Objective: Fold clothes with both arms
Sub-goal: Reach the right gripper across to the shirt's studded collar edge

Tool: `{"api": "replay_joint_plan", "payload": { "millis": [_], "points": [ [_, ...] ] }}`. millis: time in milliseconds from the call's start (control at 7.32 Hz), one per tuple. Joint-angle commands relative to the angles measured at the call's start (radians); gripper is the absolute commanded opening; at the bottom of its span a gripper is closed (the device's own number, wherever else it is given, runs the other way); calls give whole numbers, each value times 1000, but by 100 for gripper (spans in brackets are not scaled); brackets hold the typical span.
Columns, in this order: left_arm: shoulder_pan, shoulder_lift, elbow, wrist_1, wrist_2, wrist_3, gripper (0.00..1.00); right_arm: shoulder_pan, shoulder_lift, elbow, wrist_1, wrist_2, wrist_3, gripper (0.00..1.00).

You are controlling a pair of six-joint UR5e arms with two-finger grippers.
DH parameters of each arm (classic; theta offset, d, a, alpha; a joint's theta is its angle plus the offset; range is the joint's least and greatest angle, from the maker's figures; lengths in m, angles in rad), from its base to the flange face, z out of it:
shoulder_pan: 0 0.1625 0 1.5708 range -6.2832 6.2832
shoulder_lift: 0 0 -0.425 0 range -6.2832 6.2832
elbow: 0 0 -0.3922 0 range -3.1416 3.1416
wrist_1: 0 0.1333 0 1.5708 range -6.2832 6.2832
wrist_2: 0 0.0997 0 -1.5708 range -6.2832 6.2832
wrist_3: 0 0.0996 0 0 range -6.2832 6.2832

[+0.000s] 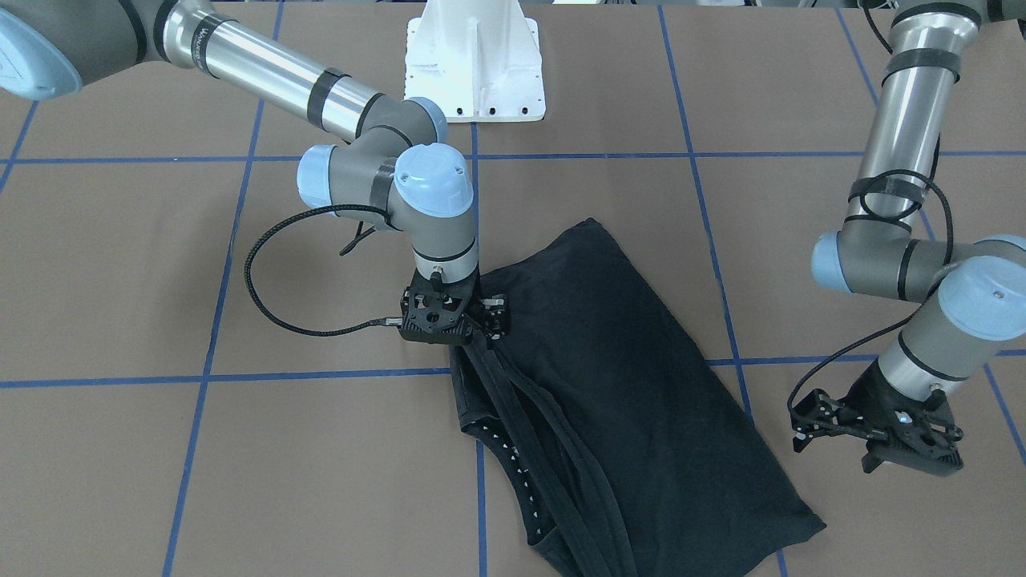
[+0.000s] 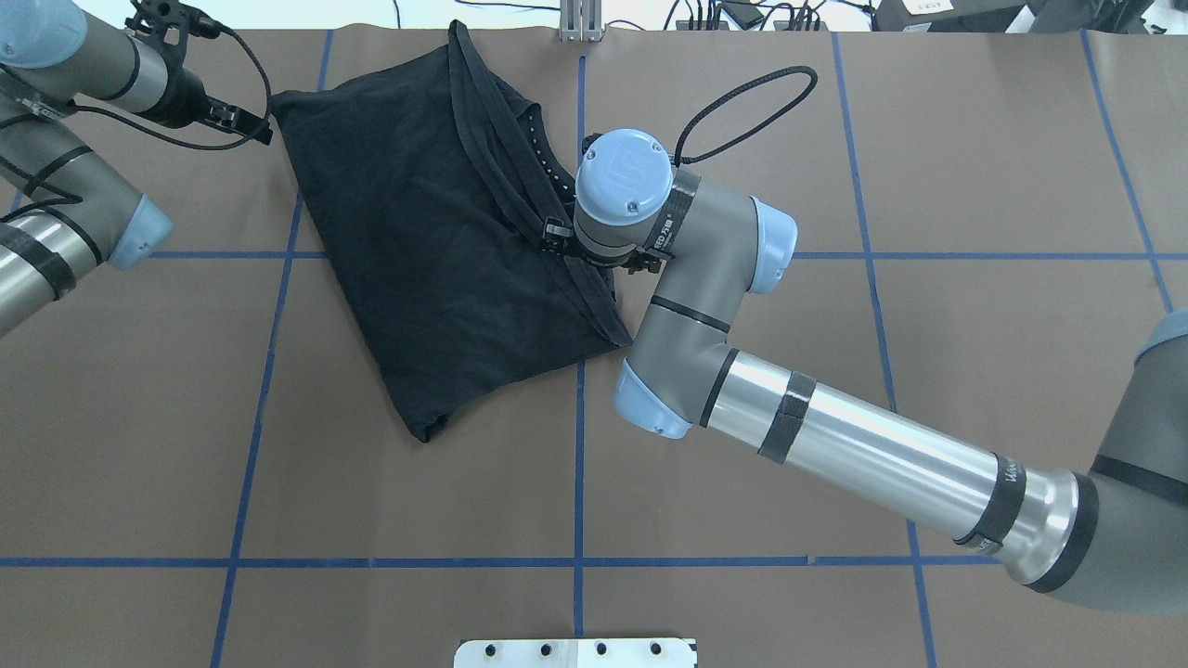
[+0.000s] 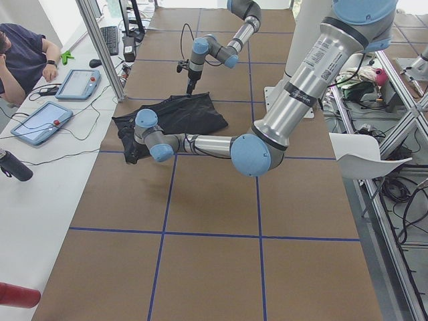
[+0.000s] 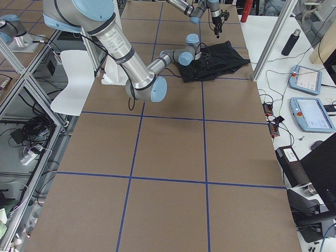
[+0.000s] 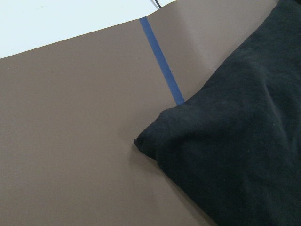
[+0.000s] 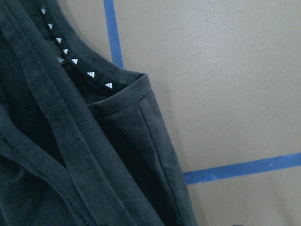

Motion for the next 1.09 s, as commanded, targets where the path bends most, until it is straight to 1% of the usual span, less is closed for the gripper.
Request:
{"api": "replay_joint_plan", "payload": {
  "millis": [0, 137, 410, 683, 956],
  "points": [
    [0, 0, 0, 0, 0, 0, 100, -7, 1, -17, 0, -13, -1, 82],
    [0, 0, 0, 0, 0, 0, 100, -7, 1, -17, 0, -13, 1, 74],
    [0, 2, 0, 0, 0, 0, 100, -8, 4, -17, 0, -13, 1, 50],
    [0, 5, -2, 0, 0, 0, 100, -13, 4, -15, -2, -13, 1, 43],
    [0, 9, -3, -2, 0, 0, 100, -18, 2, -17, -2, -12, -1, 44]
  ]
}}
